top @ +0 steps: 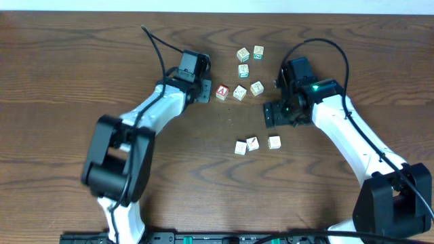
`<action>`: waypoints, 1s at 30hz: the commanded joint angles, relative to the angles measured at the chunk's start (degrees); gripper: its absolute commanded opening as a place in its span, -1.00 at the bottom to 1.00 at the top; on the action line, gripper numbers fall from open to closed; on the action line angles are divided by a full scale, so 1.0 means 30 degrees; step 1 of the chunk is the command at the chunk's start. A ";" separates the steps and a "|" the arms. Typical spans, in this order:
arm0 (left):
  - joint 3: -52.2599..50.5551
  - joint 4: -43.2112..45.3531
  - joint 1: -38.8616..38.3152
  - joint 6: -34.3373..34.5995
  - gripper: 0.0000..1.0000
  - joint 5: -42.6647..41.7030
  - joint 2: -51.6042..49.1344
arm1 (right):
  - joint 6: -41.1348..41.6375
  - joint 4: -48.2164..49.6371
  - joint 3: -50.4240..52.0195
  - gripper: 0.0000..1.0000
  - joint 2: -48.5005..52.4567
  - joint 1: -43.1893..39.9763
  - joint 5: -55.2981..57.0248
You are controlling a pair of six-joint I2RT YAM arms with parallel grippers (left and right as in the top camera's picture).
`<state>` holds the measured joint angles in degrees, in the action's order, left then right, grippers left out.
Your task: Lift 5 blocks
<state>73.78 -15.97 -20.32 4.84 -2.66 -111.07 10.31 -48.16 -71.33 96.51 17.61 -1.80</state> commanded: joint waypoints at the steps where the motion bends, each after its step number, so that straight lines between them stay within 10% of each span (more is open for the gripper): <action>1: -0.0372 -0.1137 0.0036 0.1406 -0.85 0.0117 0.2892 | -0.0947 0.1326 -0.0335 0.88 0.0554 -0.0168 0.0117; 20: -0.8874 -0.1042 -0.2849 0.8313 -0.85 0.2543 0.9333 | -0.5610 0.0678 -0.7366 0.69 0.8867 -0.0743 -0.1603; 30: -0.8896 0.0736 -0.5836 0.9952 -0.81 0.2630 0.8400 | -0.6397 0.0801 -0.8655 0.20 1.1562 -0.0576 -0.1195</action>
<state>47.35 -14.06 -37.01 31.68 4.29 -84.44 -7.73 -45.41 -96.90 128.73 15.03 -5.28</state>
